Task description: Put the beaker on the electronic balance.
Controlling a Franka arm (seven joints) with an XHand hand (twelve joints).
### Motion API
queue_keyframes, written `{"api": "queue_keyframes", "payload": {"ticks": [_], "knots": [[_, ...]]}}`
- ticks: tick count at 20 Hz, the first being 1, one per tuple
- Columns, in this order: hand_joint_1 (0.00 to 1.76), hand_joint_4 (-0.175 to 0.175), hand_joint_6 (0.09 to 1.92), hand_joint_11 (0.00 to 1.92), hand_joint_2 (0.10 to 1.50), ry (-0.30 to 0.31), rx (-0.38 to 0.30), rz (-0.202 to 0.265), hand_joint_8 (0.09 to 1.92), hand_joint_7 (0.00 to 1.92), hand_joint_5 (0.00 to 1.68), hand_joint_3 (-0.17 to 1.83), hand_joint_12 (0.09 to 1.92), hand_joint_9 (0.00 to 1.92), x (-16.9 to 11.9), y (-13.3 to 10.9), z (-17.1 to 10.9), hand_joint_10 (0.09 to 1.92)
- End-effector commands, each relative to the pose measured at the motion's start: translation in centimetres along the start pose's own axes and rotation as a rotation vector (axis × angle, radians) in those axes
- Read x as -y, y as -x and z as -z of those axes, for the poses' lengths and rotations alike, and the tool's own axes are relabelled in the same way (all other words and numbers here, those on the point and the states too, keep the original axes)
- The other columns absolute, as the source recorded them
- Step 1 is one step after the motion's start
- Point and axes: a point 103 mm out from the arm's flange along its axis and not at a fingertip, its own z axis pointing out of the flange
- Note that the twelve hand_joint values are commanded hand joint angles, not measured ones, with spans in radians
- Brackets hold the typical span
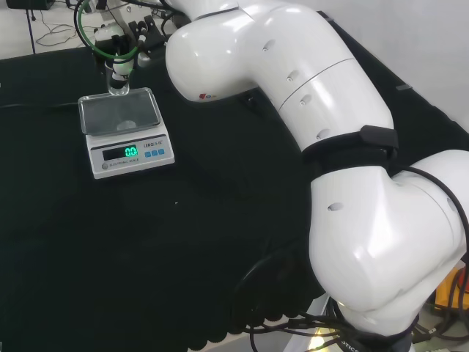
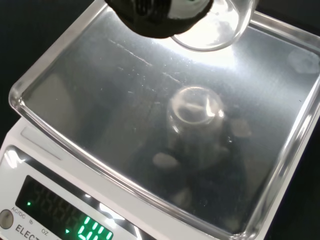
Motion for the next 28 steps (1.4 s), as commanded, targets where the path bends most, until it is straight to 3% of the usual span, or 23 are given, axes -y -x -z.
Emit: {"api": "queue_keyframes", "payload": {"ticks": [1,15,19,21,24,28], "knots": [[1.36,-0.175,1.23,0.99,1.16,-0.202,-0.056,0.032,1.32,0.7,0.83,0.0,0.94,1.01,-0.1,-2.5,-7.6,1.12],[1.36,-0.175,1.23,0.99,1.16,-0.211,-0.042,0.028,1.32,0.7,0.83,0.0,0.94,1.01,0.4,-2.7,-7.6,1.12],[1.36,-0.175,1.24,0.99,1.17,-0.24,-0.05,0.034,1.33,0.69,0.82,0.0,0.94,1.0,0.4,-2.5,-7.9,1.13],[1.21,-0.175,1.22,1.04,1.17,-0.255,-0.055,0.039,1.16,0.64,0.84,0.0,0.95,0.94,0.6,-2.4,-7.8,0.97],[1.12,-0.08,1.06,0.8,1.08,-0.251,-0.044,0.042,0.95,0.46,0.62,-0.14,1.16,0.73,0.8,-2.4,-7.5,0.82],[1.04,-0.023,0.83,0.36,0.97,-0.254,-0.019,0.046,0.86,0.23,0.28,-0.17,1.38,0.36,0.8,-2.6,-6.9,0.85]]}}
